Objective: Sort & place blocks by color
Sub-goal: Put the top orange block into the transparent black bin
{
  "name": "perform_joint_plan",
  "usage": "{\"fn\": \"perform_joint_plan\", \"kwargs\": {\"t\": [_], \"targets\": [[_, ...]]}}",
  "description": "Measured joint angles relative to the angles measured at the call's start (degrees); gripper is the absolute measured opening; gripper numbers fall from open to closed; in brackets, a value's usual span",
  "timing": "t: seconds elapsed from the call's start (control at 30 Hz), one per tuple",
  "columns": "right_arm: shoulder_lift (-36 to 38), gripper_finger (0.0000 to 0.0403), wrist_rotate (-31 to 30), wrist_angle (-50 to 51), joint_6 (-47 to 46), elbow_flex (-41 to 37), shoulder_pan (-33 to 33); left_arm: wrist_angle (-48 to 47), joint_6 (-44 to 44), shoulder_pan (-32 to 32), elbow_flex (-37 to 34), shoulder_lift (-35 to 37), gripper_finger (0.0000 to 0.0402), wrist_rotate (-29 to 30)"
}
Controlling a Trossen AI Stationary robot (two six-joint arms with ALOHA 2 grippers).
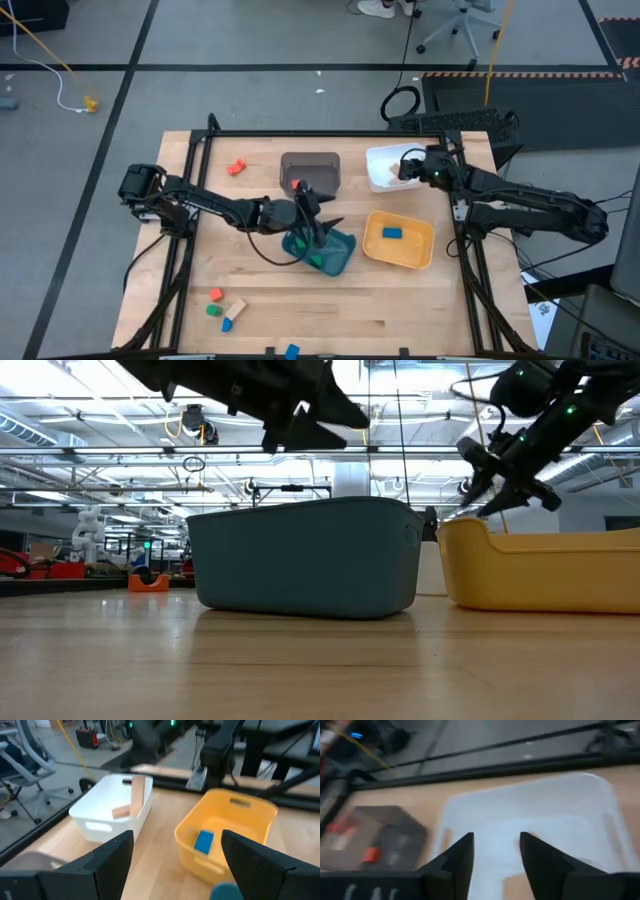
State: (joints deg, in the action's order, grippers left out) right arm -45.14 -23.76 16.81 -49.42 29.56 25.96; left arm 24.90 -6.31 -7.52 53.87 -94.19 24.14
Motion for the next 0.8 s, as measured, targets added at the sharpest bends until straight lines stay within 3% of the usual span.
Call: {"fn": "perform_joint_plan", "kwargs": {"t": [0.17,0.3,0.43,0.8], "targets": [[2.47,0.0189,4.12,-11.03,3.55,0.0,0.63,-6.36,-0.08,0.05,0.0,0.04,0.0299,1.83],[3.74,0.0202,12.01,-18.58,4.66,0.04,0.69,-11.76,-0.22,0.05,-0.02,0.09,0.0299,5.37],[3.46,0.0203,19.58,-19.92,3.39,0.04,-0.23,-19.81,-1.64,0.05,-0.02,1.55,0.0299,9.38],[3.1,0.0203,20.95,-27.03,3.81,0.04,-4.13,-50.72,-20.22,-0.16,-0.09,14.08,0.0298,8.86]]}}
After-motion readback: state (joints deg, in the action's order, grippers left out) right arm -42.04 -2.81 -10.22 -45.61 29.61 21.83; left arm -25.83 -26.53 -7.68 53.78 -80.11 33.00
